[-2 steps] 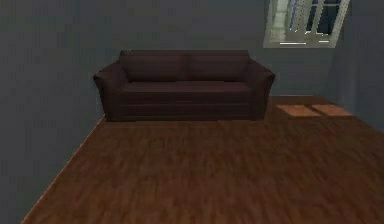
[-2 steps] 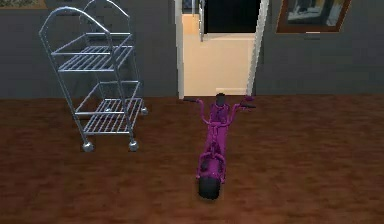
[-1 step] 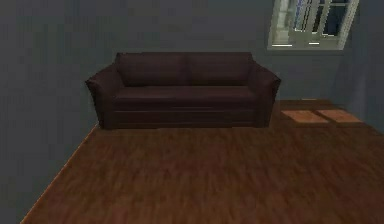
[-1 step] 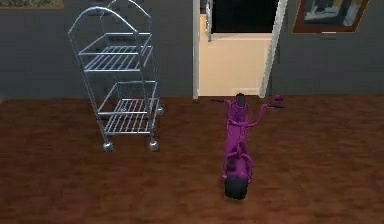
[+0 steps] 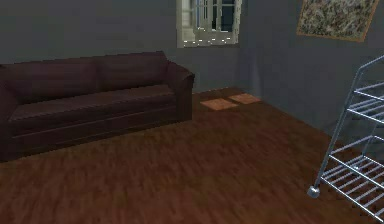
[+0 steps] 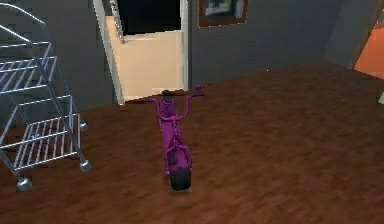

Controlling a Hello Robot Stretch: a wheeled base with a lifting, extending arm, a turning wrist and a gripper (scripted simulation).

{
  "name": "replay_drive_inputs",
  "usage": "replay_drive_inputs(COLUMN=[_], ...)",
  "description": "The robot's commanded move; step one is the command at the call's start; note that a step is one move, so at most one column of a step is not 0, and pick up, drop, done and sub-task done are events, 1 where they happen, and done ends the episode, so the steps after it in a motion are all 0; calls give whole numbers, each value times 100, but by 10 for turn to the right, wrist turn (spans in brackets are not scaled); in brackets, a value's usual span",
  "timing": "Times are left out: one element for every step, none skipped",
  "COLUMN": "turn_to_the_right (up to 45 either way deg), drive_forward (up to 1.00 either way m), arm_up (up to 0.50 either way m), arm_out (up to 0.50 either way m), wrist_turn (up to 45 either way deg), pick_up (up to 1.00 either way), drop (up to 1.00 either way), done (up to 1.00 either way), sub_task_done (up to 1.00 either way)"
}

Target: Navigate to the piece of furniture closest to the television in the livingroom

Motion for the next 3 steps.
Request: replay_drive_inputs(turn_to_the_right=[0,-120,0], drive_forward=[10,0,100], arm_up=[0,0,0], arm_out=[0,0,0], wrist_turn=[0,0,0], pick_up=[0,0,0], drop=[0,0,0], done=[0,0,0], sub_task_done=[0,0,0])
